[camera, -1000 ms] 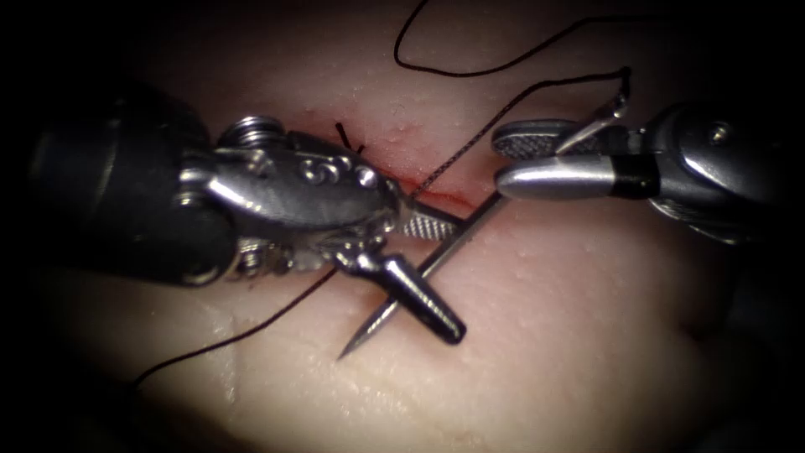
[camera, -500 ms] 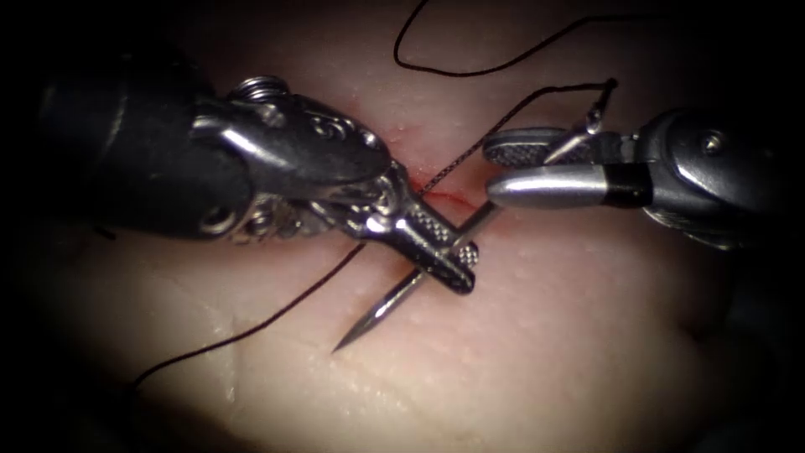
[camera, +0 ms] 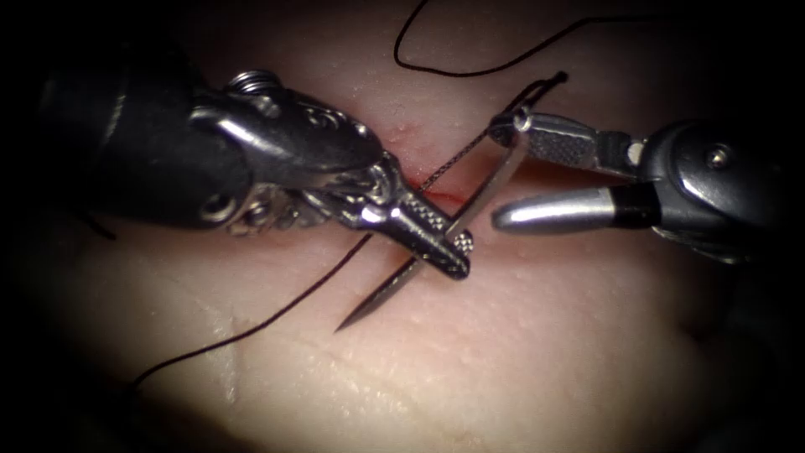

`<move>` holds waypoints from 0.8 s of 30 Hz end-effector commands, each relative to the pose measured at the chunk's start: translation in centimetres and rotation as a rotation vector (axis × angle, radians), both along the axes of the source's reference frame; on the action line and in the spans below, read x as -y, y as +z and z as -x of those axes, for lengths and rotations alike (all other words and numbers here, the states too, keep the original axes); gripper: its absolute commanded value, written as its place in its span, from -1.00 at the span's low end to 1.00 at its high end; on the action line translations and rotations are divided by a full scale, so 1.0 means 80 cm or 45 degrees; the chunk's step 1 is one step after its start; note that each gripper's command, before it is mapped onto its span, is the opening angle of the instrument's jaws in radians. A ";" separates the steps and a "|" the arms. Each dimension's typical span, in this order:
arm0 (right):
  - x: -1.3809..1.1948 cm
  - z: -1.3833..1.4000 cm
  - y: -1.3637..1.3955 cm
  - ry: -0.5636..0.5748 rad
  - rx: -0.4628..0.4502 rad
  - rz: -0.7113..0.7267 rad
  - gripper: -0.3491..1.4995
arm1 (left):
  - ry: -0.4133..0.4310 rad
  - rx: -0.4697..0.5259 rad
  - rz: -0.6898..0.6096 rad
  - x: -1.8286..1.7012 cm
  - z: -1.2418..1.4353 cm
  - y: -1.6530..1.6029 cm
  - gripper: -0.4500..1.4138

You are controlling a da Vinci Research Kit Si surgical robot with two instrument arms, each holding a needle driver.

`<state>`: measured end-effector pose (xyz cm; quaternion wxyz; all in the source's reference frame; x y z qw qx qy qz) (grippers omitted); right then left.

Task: Wound Closure
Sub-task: Right hand grabs needle at proximal end

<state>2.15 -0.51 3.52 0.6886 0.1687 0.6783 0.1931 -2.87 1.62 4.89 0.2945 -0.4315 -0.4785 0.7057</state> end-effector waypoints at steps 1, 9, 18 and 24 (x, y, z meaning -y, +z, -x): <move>0.0009 -0.0006 0.0004 -0.007 -0.004 -0.035 0.45 | -0.027 0.002 0.002 0.0010 0.0005 0.0004 -1.00; 0.0011 -0.0007 0.0001 0.122 0.136 -0.174 0.73 | -0.197 -0.072 0.041 0.0013 0.0003 0.0002 -1.00; 0.0027 -0.0013 -0.0011 0.257 0.249 -0.191 0.67 | -0.372 -0.122 0.085 0.0011 0.0004 0.0003 -1.00; 0.0025 -0.0014 -0.0014 0.354 0.287 -0.200 0.58 | -0.431 -0.142 0.134 0.0013 0.0005 0.0004 -1.00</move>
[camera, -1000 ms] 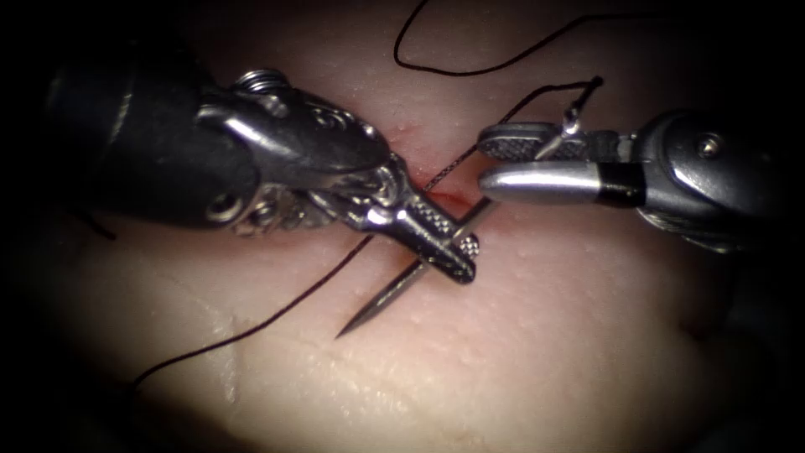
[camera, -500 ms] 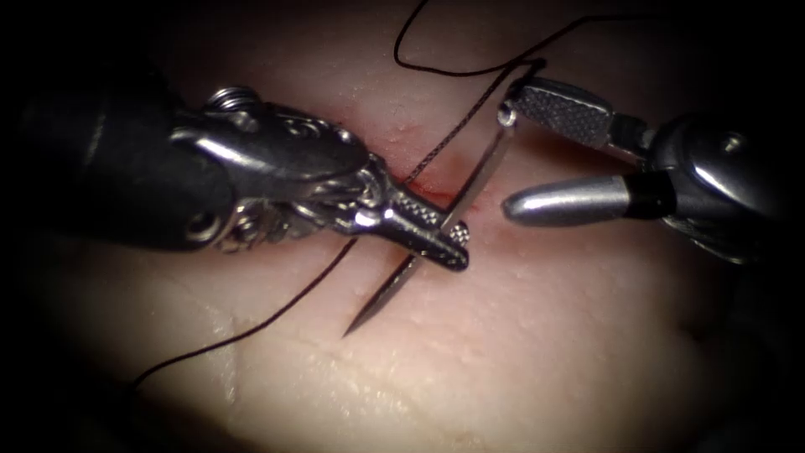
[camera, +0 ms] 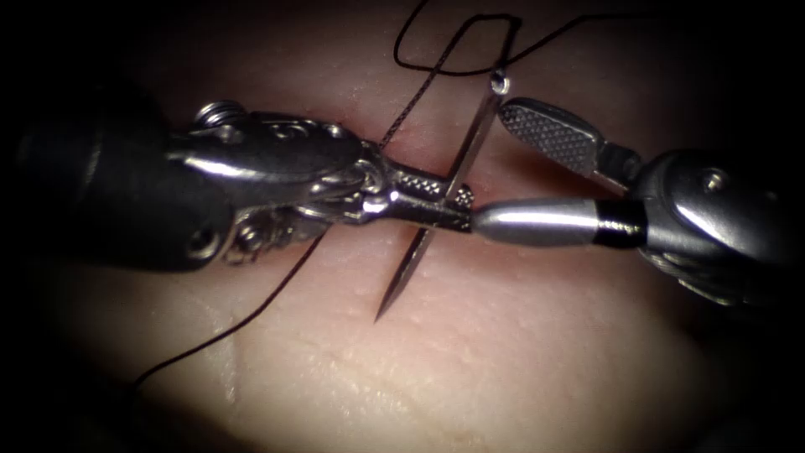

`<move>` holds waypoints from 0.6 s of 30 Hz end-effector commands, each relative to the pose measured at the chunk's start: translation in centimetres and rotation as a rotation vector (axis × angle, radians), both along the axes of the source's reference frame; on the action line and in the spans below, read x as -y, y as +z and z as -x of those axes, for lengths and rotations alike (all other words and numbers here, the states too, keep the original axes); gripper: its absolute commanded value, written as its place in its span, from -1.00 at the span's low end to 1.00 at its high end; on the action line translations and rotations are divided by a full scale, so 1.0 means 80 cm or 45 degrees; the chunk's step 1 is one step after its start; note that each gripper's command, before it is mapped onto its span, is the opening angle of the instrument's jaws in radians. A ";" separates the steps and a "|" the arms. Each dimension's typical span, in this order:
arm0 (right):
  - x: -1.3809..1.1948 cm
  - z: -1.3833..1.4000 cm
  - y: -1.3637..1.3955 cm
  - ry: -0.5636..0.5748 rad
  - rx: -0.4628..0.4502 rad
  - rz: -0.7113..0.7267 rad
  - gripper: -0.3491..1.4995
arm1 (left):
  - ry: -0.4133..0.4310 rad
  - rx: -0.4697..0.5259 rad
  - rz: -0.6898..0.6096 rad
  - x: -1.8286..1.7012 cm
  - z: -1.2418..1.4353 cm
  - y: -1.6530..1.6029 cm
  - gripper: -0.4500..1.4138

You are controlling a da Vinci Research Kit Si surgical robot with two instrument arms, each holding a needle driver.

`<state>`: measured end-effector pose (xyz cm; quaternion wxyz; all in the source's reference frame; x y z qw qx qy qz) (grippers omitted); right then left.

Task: Wound Closure
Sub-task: Right hand grabs needle at proximal end

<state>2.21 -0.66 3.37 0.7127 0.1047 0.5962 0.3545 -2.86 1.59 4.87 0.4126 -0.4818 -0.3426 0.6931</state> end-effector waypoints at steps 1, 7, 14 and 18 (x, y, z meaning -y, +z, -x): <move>0.0005 -0.0006 0.0004 0.017 0.006 -0.003 0.56 | 0.001 -0.004 0.003 0.0010 0.0007 0.0006 -1.00; -0.0005 -0.0003 0.0002 0.057 0.049 -0.024 0.47 | -0.006 -0.026 0.032 0.0017 0.0004 0.0007 -1.00; -0.0011 -0.0013 0.0005 0.038 0.069 -0.017 0.33 | -0.014 -0.031 0.031 0.0021 0.0005 0.0008 -1.00; -0.0004 -0.0029 0.0011 0.002 0.070 -0.015 0.22 | -0.019 -0.030 0.030 0.0019 0.0005 0.0006 -1.00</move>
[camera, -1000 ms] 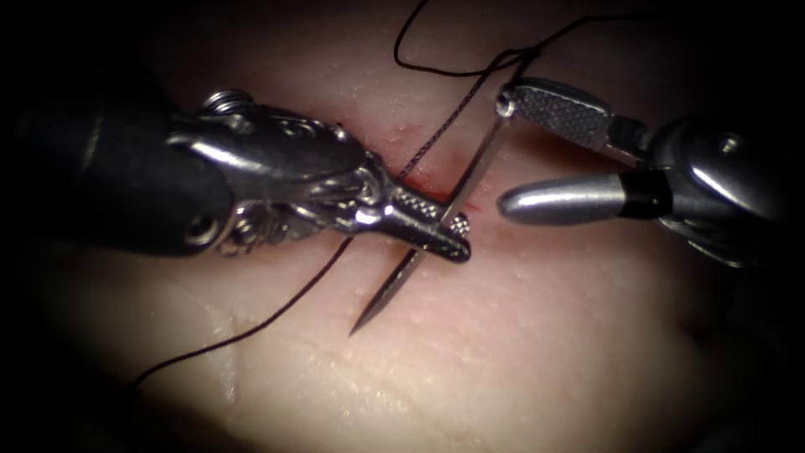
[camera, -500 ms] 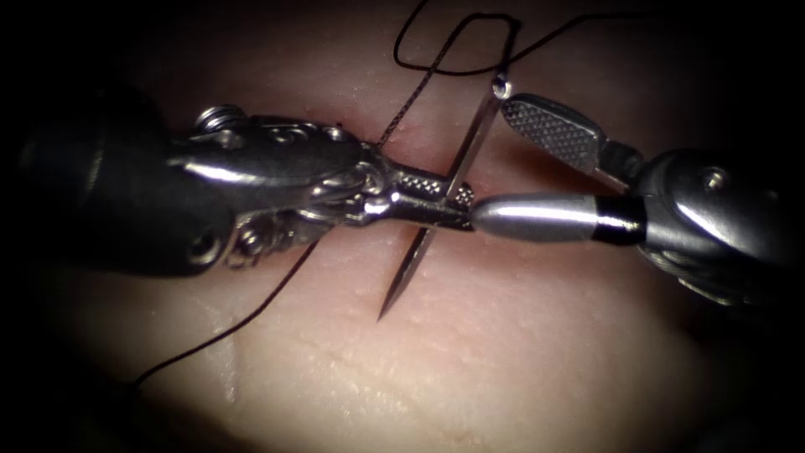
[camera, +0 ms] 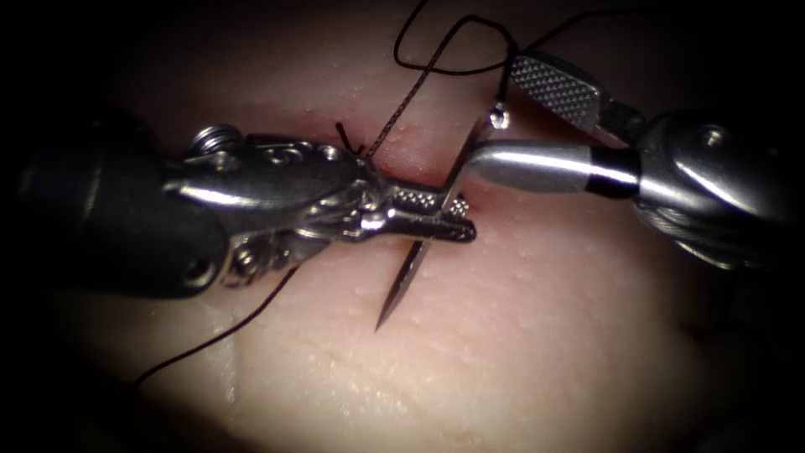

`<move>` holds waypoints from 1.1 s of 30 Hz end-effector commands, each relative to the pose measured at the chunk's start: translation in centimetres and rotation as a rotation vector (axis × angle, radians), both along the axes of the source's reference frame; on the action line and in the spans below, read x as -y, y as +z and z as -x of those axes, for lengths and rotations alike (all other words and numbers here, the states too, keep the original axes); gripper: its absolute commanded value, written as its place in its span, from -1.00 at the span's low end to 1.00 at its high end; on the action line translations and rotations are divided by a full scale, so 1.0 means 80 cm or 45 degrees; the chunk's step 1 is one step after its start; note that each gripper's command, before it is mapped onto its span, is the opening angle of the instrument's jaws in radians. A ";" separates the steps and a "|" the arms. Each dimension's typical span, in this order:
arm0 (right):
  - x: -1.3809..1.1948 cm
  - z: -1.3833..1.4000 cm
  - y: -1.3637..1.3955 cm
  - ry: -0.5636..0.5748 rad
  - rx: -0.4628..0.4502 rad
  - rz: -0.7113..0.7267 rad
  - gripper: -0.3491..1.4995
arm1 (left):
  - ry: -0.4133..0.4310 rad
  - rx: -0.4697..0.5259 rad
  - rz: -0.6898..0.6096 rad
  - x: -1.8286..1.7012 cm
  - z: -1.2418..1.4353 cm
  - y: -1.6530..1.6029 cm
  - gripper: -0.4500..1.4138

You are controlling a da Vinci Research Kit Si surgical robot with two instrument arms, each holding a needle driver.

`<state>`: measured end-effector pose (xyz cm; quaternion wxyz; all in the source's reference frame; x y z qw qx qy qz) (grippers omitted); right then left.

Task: Wound Closure
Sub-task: Right hand grabs needle at proximal end

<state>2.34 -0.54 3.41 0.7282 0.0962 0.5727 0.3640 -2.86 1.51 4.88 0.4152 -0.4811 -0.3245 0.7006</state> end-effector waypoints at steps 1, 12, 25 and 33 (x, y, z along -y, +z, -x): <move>0.0012 -0.0016 0.0007 -0.014 -0.009 0.003 0.18 | -0.001 0.002 -0.006 0.0008 0.0005 0.0004 -1.00; 0.0011 -0.0026 0.0009 -0.035 -0.018 0.001 -0.60 | -0.001 0.005 -0.003 0.0007 0.0002 0.0001 -1.00; 0.0014 -0.0026 0.0015 -0.044 -0.011 0.012 -0.91 | -0.005 0.012 0.007 0.0008 0.0004 -0.0006 -1.00; 0.0014 -0.0027 0.0016 -0.046 -0.008 0.011 -0.18 | -0.009 0.016 0.001 0.0007 0.0007 -0.0013 -1.00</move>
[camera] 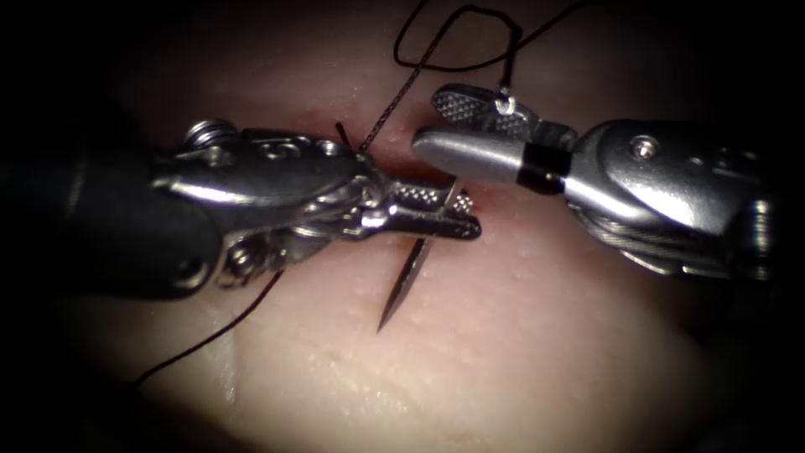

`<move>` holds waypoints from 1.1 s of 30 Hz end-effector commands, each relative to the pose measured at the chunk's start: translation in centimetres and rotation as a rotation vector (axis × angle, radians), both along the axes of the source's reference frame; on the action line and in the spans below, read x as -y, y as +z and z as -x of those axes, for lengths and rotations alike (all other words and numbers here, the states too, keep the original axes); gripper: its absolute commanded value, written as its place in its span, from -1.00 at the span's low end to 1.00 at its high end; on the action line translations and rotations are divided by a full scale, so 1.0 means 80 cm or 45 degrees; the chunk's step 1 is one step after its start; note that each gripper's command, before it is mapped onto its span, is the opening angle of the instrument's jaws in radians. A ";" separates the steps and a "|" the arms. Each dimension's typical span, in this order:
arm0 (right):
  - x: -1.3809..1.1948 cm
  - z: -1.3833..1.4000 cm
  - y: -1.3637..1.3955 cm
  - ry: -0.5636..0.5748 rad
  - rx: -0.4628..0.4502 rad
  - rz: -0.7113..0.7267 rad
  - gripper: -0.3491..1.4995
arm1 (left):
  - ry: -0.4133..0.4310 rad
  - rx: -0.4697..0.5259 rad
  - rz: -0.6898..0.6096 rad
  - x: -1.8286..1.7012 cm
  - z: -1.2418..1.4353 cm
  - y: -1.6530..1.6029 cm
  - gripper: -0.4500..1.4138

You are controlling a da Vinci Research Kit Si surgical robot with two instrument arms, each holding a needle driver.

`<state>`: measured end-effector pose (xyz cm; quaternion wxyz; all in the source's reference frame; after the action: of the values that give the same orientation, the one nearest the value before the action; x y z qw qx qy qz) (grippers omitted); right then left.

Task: Wound Closure
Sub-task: Right hand grabs needle at proximal end, then left end-effector widens wound opening

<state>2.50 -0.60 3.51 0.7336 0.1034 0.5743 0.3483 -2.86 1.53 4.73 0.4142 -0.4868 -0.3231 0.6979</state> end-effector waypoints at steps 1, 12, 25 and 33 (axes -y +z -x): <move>0.0007 -0.0008 0.0004 -0.002 -0.002 -0.002 -0.16 | -0.002 0.003 -0.007 0.0009 0.0007 0.0006 -1.00; 0.0009 -0.0008 0.0006 -0.004 -0.004 0.001 -0.05 | -0.004 0.004 0.000 0.0010 0.0007 0.0004 -1.00; 0.0008 -0.0001 0.0005 0.000 0.004 0.054 -1.00 | -0.008 0.004 0.007 0.0012 0.0009 0.0002 -1.00; -0.0019 0.0028 0.0009 0.046 -0.015 0.058 -1.00 | 0.035 0.016 0.188 0.0010 0.0008 0.0001 0.53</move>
<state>2.23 -0.40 3.53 0.7263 0.0781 0.5882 0.3470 -2.87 1.53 4.69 0.3658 -0.5162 -0.2781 0.7228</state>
